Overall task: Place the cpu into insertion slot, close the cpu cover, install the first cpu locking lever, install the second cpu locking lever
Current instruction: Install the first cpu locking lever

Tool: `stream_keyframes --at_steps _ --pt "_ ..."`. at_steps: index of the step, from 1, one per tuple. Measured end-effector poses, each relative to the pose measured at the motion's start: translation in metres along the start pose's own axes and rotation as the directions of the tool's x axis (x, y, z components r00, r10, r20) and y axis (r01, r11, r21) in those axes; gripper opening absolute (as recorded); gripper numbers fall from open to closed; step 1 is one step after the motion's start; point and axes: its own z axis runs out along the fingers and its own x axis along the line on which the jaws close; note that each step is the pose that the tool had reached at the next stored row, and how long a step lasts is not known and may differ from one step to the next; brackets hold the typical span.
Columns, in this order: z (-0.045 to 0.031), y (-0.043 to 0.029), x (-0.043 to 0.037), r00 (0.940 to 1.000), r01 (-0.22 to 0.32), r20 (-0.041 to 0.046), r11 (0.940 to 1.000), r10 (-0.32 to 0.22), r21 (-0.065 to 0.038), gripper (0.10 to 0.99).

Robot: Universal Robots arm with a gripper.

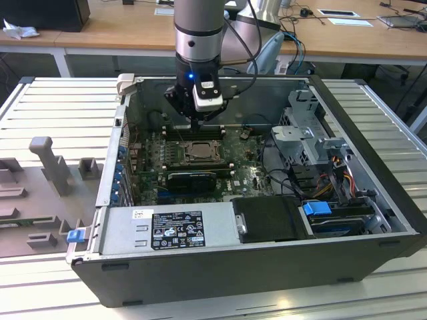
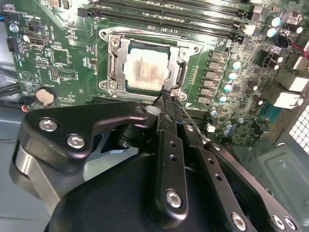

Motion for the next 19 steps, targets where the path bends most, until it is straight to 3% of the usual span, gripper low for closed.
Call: stream_keyframes --at_steps 19 --pt "0.0 -0.0001 0.0004 0.9936 0.113 -0.006 0.9936 -0.113 0.001 0.106"
